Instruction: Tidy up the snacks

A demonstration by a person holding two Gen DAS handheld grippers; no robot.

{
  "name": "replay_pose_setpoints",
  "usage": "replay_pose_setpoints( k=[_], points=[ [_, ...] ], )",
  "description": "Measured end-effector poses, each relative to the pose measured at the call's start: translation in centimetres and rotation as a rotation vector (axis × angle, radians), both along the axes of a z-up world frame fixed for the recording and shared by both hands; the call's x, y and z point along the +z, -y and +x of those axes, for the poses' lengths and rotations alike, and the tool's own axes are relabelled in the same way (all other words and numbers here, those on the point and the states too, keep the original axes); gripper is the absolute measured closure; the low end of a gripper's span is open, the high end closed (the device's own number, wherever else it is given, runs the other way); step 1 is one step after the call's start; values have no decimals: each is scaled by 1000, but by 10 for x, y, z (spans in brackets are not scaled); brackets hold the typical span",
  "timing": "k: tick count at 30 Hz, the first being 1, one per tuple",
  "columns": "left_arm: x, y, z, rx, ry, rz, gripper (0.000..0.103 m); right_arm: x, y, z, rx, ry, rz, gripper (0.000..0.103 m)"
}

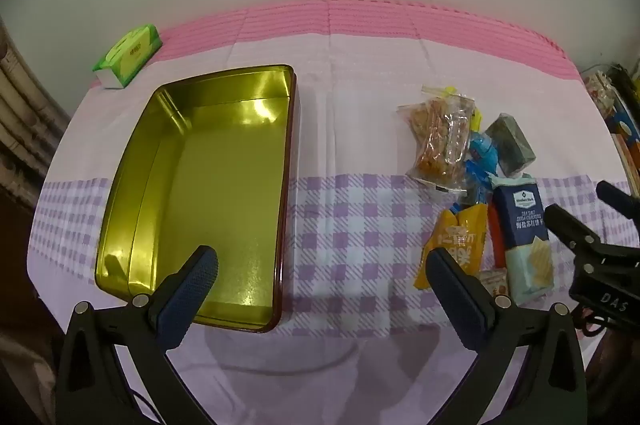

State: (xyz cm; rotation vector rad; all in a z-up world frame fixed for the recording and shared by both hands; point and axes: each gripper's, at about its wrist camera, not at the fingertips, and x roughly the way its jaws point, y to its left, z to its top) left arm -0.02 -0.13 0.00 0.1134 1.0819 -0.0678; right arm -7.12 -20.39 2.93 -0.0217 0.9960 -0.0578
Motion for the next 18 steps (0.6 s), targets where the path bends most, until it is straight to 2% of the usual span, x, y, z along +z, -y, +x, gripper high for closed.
replay_pose_setpoints(
  k=[3, 7, 18],
  points=[
    [-2, 2, 4, -6, -12, 14, 0, -1, 2, 0, -1, 7, 6, 5],
    [-5, -5, 0, 3, -12, -21, 0, 1, 4, -1, 2, -11, 17, 5],
    [-8, -5, -2, 6, -13, 11, 0, 1, 2, -2, -5, -27, -2, 5]
  ],
)
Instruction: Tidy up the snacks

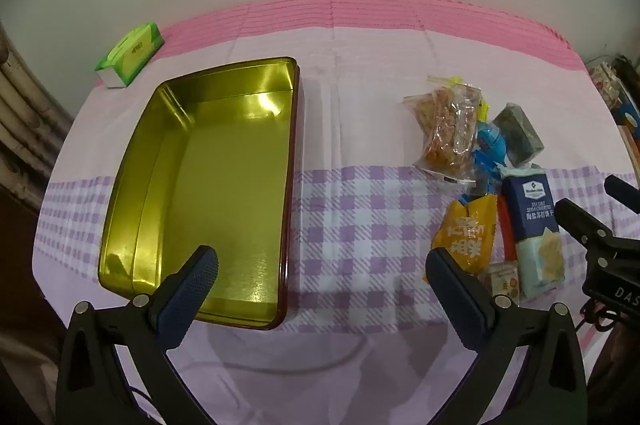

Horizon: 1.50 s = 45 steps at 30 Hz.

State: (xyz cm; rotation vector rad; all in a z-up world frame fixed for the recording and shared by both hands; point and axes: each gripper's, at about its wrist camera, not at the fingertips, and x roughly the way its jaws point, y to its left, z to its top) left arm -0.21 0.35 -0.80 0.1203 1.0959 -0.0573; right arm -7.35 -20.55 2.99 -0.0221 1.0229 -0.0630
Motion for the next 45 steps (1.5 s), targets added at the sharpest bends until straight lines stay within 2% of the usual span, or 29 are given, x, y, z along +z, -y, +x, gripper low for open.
replay_pose_setpoints(
  k=[45],
  points=[
    [4, 2, -2, -3, 7, 6, 0, -8, -3, 3, 6, -47, -4, 6]
  ],
)
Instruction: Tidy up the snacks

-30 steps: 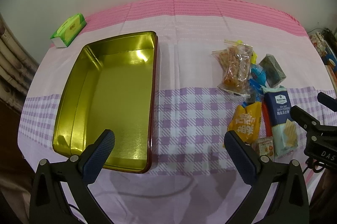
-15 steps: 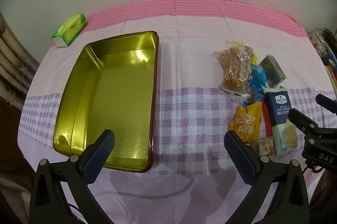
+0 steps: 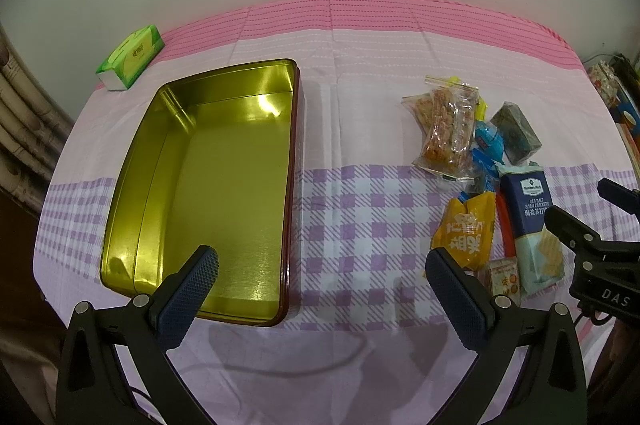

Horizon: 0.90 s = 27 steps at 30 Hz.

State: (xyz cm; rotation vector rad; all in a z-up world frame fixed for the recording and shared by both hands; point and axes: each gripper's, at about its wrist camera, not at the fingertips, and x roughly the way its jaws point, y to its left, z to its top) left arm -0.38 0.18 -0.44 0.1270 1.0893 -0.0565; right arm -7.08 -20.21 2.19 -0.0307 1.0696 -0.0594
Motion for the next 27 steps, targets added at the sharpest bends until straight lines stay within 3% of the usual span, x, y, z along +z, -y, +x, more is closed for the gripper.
replay_pose_setpoints(
  k=[27],
  points=[
    [-2, 3, -1, -11, 1, 1, 0, -7, -4, 0, 12, -33, -4, 6]
  ],
)
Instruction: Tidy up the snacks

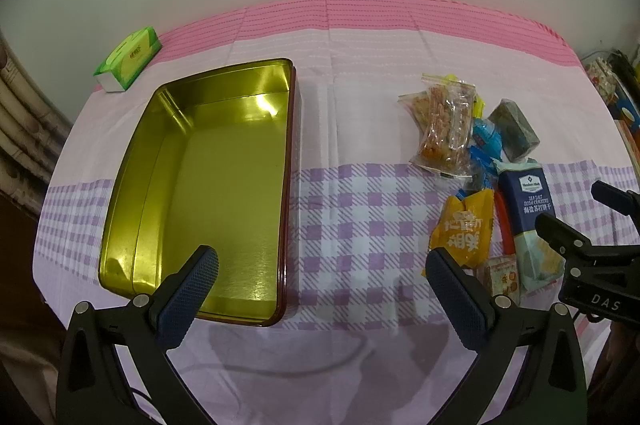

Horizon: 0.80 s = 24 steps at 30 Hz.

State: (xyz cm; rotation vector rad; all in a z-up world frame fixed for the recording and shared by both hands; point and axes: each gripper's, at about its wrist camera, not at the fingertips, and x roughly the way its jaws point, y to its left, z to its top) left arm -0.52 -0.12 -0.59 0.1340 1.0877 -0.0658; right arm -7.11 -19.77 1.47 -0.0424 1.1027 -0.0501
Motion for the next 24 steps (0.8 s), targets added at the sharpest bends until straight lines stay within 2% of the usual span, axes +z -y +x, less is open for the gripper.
replay_pose_setpoints(
  k=[10, 15, 24],
  points=[
    [-2, 1, 1, -9, 0, -6, 0, -5, -3, 1, 3, -15, 6, 11],
    [-3, 2, 4, -20, 9, -12, 0, -10, -5, 4, -4, -28, 29, 22],
    [-6, -2, 8, -34, 4, -39, 0, -21, -6, 9, -18, -67, 59, 33]
  ],
)
